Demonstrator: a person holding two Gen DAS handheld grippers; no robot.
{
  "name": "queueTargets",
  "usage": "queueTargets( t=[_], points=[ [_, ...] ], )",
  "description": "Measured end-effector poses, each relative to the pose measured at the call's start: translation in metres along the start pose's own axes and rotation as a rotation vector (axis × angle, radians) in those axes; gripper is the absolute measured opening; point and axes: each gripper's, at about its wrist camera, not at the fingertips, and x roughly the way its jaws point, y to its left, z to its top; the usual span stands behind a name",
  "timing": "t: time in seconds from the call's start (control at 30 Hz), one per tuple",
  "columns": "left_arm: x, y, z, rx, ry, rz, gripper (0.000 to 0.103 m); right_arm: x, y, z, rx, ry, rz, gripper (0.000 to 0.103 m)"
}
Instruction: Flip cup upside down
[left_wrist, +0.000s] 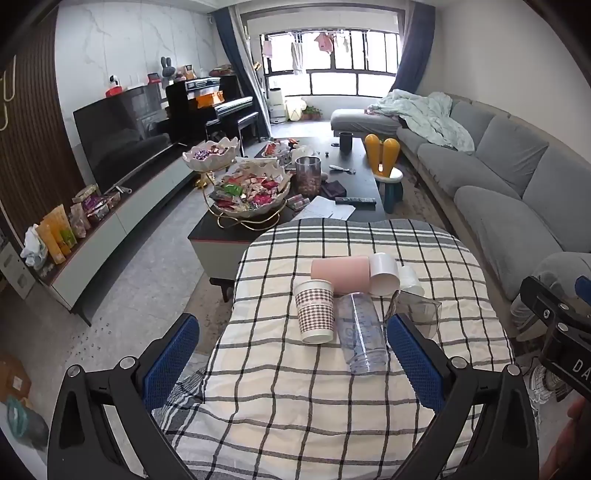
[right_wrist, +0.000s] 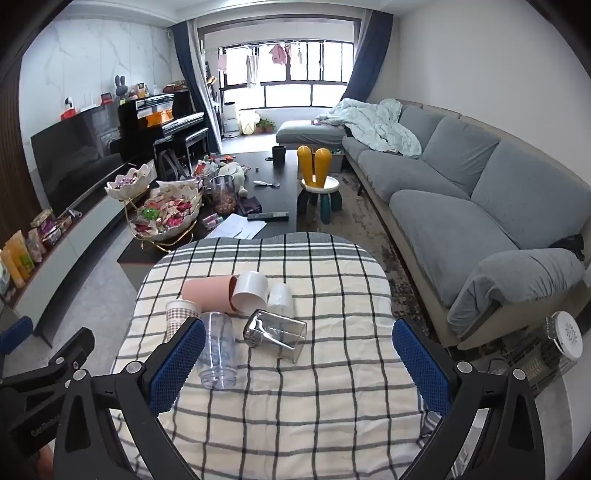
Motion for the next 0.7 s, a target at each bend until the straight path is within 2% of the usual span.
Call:
queueTargets(
  t=[0.7],
  points=[
    [-0.0013,-0.0030,-0.0018,-0.002,0.000,-0.014,0.103,0.0010,-0.0013,-0.0014,0.009,-0.010,0.005,0.102]
  ],
)
